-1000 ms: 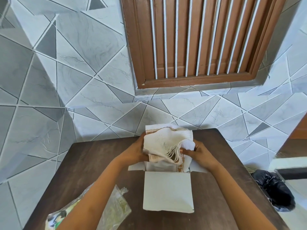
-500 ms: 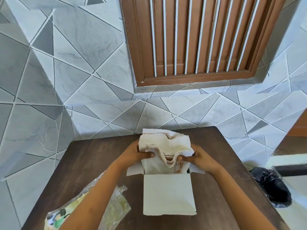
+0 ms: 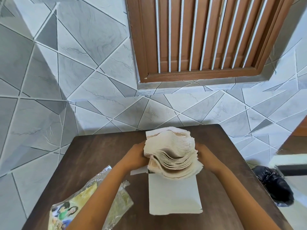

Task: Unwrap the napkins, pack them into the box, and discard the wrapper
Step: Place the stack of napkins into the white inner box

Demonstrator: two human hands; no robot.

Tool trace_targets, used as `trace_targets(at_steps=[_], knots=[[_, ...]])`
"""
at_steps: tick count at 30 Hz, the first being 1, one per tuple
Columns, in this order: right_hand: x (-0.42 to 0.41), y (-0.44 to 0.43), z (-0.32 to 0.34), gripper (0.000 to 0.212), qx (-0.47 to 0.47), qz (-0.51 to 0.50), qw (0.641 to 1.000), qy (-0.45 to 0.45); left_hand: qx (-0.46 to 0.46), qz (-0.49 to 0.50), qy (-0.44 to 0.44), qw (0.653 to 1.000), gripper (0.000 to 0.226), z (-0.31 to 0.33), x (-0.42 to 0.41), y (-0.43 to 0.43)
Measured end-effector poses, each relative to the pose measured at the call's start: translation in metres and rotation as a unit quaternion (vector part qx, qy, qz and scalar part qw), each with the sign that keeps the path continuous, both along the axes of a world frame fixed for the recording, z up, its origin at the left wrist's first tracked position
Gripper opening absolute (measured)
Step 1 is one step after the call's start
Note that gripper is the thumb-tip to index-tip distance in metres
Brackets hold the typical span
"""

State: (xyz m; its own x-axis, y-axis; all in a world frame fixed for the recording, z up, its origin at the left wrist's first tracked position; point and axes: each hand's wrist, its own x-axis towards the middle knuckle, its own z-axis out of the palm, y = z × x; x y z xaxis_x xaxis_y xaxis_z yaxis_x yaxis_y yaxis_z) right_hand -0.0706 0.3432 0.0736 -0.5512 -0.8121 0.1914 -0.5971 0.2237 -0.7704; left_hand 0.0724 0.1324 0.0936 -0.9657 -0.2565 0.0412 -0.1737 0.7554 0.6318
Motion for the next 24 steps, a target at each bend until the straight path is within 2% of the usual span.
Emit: trace_targets(at_steps=[4, 6, 9, 11, 14, 15, 17, 19, 23, 24], knots=[[0.0, 0.0, -0.001, 0.01, 0.021, -0.007, 1.0, -0.009, -0.044, -0.013, -0.049, 0.998, 0.036, 0.006, -0.008, -0.003], [0.001, -0.001, 0.001, 0.013, 0.036, -0.003, 0.999, 0.012, -0.074, -0.028, -0.057, 0.995, 0.031, 0.006, -0.008, -0.001], [0.001, -0.006, -0.005, 0.009, 0.066, 0.009, 0.99, 0.124, -0.227, -0.061, -0.135, 0.963, 0.034, -0.001, -0.008, 0.007], [-0.002, -0.009, -0.008, 0.011, 0.1, 0.016, 0.98, 0.173, -0.262, -0.06, -0.171, 0.948, 0.046, -0.009, -0.008, 0.012], [-0.003, -0.009, -0.006, 0.009, 0.105, 0.039, 0.985, 0.127, -0.218, -0.058, -0.161, 0.961, 0.064, -0.008, -0.007, 0.013], [-0.003, -0.008, -0.007, 0.011, 0.106, 0.036, 0.988, 0.105, -0.171, -0.049, -0.142, 0.974, 0.068, -0.007, -0.005, 0.012], [-0.002, -0.004, -0.009, 0.022, 0.083, 0.019, 0.995, 0.047, -0.014, -0.026, -0.066, 0.997, 0.074, -0.002, 0.002, 0.01], [0.005, 0.002, -0.007, 0.041, 0.05, 0.005, 0.999, -0.017, 0.08, -0.017, 0.002, 0.997, 0.077, 0.002, 0.007, 0.008], [0.01, 0.008, 0.005, 0.092, 0.004, 0.039, 0.993, -0.11, 0.08, -0.023, 0.038, 0.996, 0.071, 0.005, 0.006, 0.003], [0.01, 0.007, 0.007, 0.095, -0.001, 0.042, 0.993, -0.112, 0.081, -0.028, 0.045, 0.995, 0.066, 0.006, 0.004, 0.003]])
